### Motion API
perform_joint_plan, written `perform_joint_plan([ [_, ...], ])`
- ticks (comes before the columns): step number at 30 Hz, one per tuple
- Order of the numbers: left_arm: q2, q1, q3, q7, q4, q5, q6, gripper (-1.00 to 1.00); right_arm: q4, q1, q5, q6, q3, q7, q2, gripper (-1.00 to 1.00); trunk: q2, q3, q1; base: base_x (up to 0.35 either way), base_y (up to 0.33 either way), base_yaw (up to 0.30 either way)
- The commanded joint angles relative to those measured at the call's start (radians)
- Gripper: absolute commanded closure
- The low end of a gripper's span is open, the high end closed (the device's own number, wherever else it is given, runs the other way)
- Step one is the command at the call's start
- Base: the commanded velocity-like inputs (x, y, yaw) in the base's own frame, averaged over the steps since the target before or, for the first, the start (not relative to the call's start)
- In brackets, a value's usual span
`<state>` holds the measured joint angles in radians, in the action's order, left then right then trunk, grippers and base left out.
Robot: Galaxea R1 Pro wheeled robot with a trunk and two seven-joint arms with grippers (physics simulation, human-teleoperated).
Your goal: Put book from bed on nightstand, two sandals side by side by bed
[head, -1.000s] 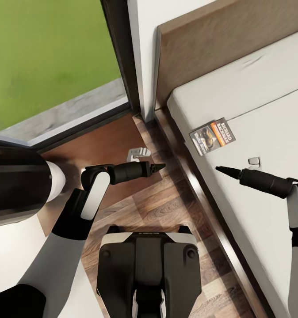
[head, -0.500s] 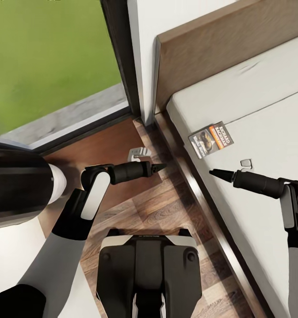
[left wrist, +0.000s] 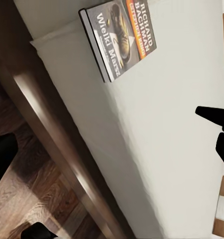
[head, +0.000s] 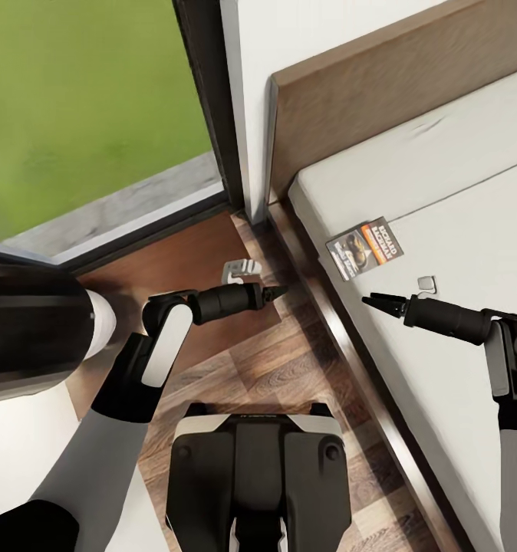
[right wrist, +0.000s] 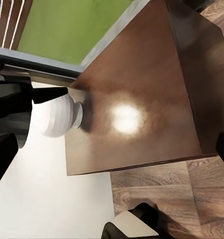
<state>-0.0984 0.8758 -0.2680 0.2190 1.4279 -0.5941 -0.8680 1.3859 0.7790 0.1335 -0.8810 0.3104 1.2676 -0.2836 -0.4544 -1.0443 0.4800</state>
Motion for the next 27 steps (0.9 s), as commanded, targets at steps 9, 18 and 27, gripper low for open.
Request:
perform_joint_plan([
  [9, -0.019, 0.000, 0.001, 0.006, 0.000, 0.004, 0.000, -1.00, -0.002, 0.000, 0.003, -0.006, -0.002, 0.001, 0.000, -1.00, -0.065, -0.025, 0.035, 0.000, 0.000, 0.000],
  [18, -0.020, 0.000, 0.001, 0.005, 0.000, 0.004, 0.003, -1.00, -0.008, 0.000, 0.001, -0.006, -0.001, 0.000, 0.000, -1.00, -0.086, -0.034, 0.047, 0.000, 0.000, 0.000],
  [27, -0.012, -0.076, 0.000, -0.001, -0.006, 0.012, 0.045, -1.00, -0.007, 0.000, 0.001, -0.006, 0.003, 0.001, -0.001, -1.00, -0.086, -0.034, 0.047, 0.000, 0.000, 0.000],
])
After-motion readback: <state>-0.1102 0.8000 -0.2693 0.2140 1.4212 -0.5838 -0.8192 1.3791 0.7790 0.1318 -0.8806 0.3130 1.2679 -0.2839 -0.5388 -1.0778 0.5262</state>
